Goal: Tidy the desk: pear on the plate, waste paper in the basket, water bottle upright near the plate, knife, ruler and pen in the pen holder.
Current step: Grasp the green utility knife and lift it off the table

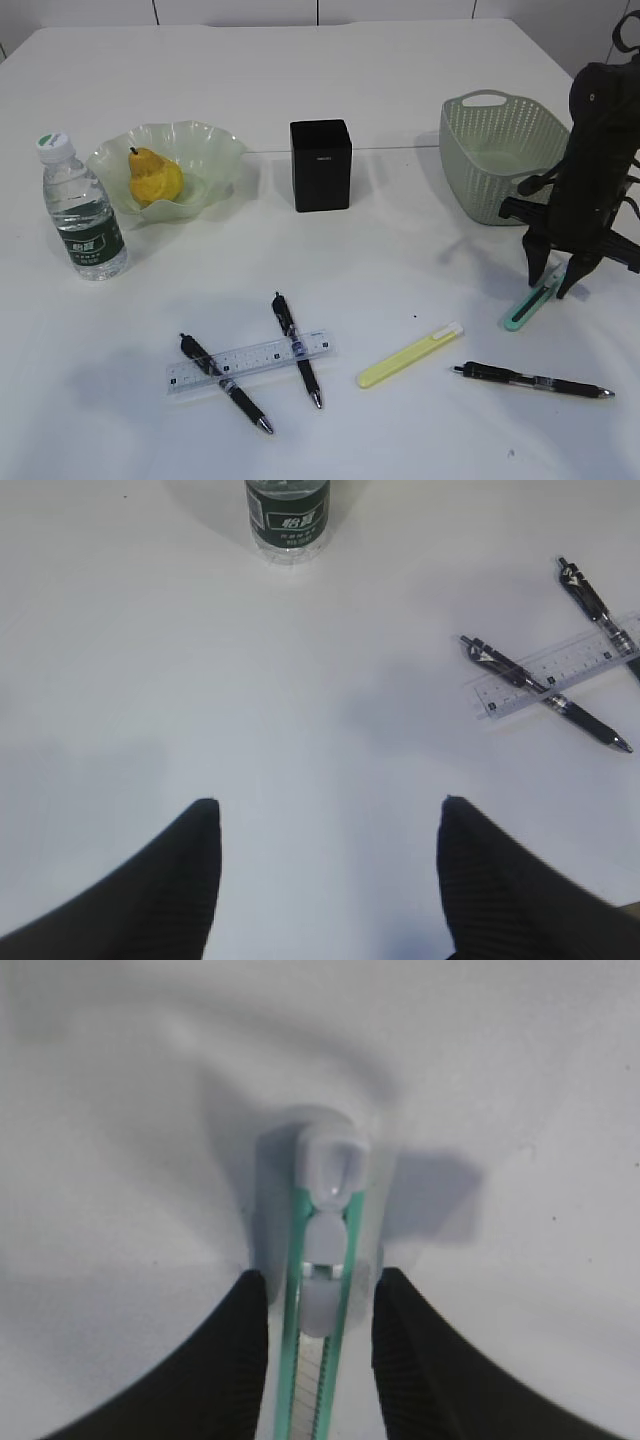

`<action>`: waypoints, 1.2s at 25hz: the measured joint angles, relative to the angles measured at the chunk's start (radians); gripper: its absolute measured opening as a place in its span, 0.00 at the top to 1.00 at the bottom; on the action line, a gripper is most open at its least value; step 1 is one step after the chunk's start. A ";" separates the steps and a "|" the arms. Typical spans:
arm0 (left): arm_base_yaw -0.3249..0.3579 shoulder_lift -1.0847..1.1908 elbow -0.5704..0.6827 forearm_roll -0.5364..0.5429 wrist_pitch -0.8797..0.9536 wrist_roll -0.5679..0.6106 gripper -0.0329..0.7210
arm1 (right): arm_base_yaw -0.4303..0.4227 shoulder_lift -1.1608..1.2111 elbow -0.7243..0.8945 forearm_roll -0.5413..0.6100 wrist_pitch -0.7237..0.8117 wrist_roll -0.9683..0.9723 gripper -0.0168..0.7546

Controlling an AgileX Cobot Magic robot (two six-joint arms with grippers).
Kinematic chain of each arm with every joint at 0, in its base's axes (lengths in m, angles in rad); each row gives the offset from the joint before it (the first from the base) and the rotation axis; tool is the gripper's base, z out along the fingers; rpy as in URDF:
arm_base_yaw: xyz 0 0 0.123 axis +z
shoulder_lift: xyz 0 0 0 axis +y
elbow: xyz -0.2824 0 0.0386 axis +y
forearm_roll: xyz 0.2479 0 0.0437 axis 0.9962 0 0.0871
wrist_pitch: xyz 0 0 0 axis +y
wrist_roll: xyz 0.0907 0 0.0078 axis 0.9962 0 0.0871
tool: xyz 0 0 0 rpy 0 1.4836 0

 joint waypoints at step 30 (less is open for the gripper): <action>0.000 0.000 0.000 0.000 0.000 0.000 0.33 | 0.002 0.013 0.000 -0.004 -0.026 -0.005 0.77</action>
